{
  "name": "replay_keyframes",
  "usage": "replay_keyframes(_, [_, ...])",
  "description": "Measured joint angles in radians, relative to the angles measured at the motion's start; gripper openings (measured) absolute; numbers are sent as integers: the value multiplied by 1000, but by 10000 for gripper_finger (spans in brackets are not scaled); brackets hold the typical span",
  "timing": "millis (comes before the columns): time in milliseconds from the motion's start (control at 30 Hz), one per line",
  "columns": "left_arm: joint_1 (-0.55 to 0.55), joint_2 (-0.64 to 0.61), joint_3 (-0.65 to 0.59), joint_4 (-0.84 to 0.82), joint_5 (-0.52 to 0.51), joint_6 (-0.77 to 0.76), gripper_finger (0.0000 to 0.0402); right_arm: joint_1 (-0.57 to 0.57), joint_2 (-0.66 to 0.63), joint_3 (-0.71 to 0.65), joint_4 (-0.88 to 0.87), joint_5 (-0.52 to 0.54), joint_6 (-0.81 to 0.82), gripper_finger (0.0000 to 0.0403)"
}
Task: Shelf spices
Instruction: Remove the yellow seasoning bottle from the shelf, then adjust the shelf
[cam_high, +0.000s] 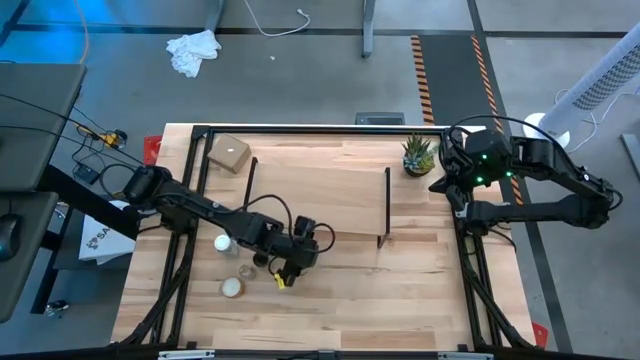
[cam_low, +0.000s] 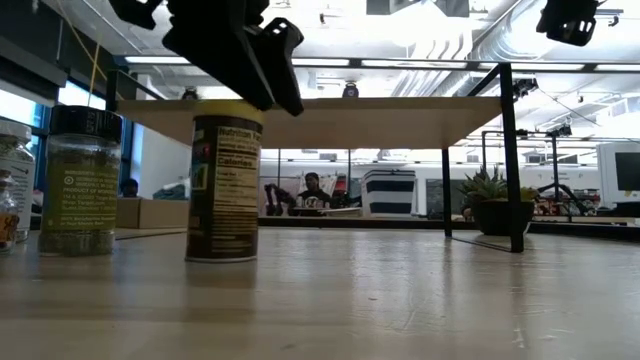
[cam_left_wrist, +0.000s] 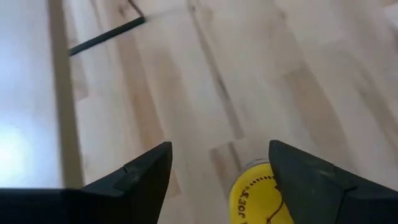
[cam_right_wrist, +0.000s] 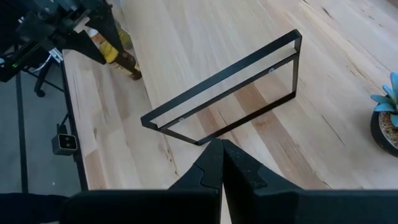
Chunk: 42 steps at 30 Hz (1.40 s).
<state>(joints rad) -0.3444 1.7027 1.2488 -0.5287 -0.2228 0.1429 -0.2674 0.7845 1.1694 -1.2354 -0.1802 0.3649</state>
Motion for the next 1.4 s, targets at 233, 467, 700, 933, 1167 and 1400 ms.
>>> replay_keyframes(233, [-27, 0, 62, -103, 42, 50, 264, 0, 0, 0, 0, -3, 0, 0])
replay_keyframes(467, [-32, -3, 181, -165, 44, 8, 264, 0, 0, 0, 1, -4, -4, 0])
replay_keyframes(700, [-37, -9, 338, -388, -42, -6, 264, 0, 0, 0, 6, -5, 1, 0])
replay_keyframes(933, [-36, -140, 398, -643, -122, -156, 260, 0, 0, 0, 49, 10, 64, 0])
replay_keyframes(1167, [-20, -345, 332, -679, -364, -363, 228, 0, 3, 0, 107, 50, 106, 0])
replay_keyframes(1400, [64, -427, 199, -647, -421, -479, 62, 55, 57, -46, 486, -135, 90, 0])
